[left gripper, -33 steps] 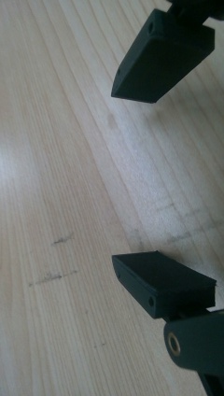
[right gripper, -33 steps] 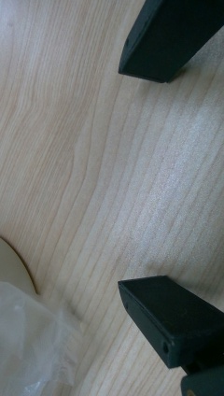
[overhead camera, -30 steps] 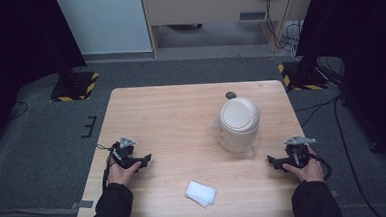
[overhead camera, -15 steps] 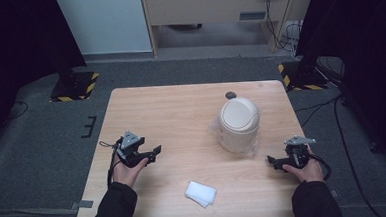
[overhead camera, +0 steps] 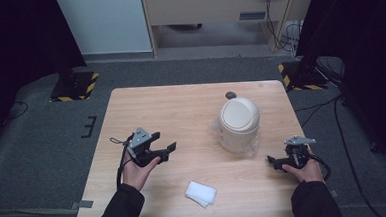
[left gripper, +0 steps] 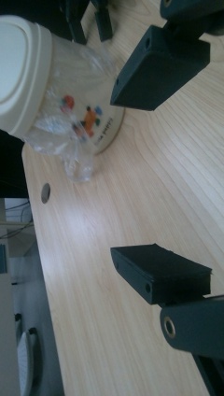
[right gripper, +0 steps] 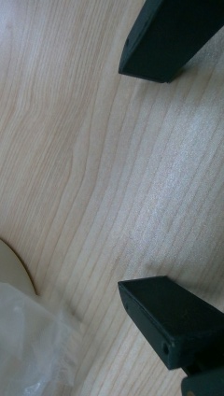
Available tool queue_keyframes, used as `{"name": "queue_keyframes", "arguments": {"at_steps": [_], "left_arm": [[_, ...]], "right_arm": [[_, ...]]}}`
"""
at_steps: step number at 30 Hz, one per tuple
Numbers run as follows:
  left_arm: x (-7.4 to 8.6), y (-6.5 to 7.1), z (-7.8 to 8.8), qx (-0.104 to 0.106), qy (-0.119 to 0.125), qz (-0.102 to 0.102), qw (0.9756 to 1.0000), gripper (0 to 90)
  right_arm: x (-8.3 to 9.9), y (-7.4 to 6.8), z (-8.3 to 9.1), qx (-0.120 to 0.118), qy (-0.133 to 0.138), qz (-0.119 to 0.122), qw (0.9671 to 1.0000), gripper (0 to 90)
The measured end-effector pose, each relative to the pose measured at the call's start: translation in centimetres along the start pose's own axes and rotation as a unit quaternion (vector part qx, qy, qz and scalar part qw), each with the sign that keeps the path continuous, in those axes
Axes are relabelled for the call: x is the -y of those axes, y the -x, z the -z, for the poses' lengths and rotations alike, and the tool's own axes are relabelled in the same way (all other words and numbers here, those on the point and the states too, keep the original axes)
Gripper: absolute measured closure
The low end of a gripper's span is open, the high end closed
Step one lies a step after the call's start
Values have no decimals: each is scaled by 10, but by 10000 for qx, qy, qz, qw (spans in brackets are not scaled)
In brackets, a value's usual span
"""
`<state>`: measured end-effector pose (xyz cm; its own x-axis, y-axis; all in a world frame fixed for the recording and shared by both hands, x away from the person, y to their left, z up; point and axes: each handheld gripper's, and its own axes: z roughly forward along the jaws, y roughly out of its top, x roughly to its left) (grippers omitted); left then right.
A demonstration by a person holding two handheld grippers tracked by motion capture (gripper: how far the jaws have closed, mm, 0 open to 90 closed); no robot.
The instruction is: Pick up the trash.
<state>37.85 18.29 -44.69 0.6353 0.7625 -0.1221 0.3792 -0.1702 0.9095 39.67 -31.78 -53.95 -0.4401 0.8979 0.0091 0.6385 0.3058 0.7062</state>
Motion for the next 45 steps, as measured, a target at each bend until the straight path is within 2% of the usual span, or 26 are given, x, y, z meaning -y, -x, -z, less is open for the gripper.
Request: {"name": "queue_keyframes", "arguments": {"at_steps": [7,31,38,45], "left_arm": [[-16,13,-11,178,136,-81,9997,220],[-64,47,-56,526,374,-304,9975,224],[-77,57,-70,616,434,-320,9966,226],[-83,64,-80,672,451,-328,9962,225]], "right_arm": [[0,0,0,7,-1,16,10000,5],[0,0,0,5,1,18,10000,5],[0,0,0,5,-1,13,10000,5],[0,0,0,5,-1,12,10000,5]]}}
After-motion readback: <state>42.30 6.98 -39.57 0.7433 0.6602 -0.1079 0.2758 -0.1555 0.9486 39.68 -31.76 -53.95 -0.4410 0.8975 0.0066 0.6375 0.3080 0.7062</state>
